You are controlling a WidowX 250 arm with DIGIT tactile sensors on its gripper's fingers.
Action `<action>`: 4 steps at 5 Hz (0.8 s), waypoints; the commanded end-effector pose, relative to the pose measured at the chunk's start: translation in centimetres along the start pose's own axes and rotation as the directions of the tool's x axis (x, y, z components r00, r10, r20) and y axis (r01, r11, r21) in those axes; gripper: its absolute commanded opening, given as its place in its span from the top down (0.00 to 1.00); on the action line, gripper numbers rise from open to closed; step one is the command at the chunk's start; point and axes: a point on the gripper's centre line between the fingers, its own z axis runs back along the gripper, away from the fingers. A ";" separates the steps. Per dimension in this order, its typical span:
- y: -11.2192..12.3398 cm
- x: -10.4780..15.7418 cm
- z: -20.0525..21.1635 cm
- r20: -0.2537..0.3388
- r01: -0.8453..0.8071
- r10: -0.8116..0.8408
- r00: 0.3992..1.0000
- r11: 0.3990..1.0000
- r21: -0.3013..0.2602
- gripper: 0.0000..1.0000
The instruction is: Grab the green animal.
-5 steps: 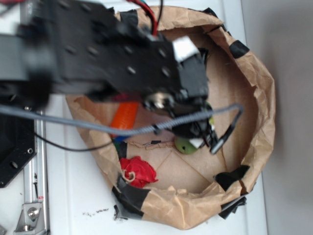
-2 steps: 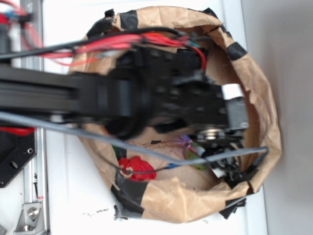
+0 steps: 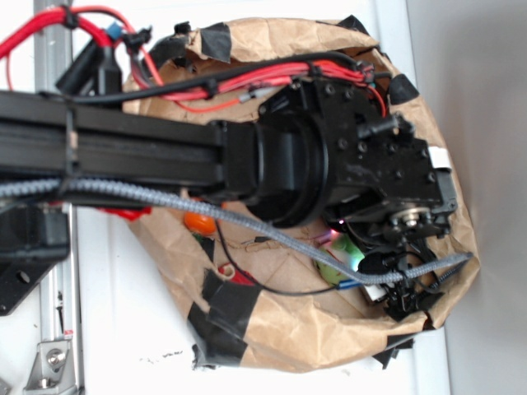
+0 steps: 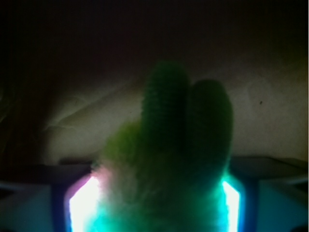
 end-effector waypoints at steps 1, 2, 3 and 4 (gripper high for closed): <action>1.5 0.1 10.0 0.096 0.228 -0.227 0.969 0.974 -0.001 1.00; 4.4 -1.1 15.6 0.171 0.240 -0.248 0.953 0.968 0.066 1.00; 7.0 -2.5 17.9 0.188 0.192 -0.185 0.965 0.981 -0.019 1.00; 8.3 -3.5 17.8 0.165 0.221 -0.226 0.960 0.974 0.046 1.00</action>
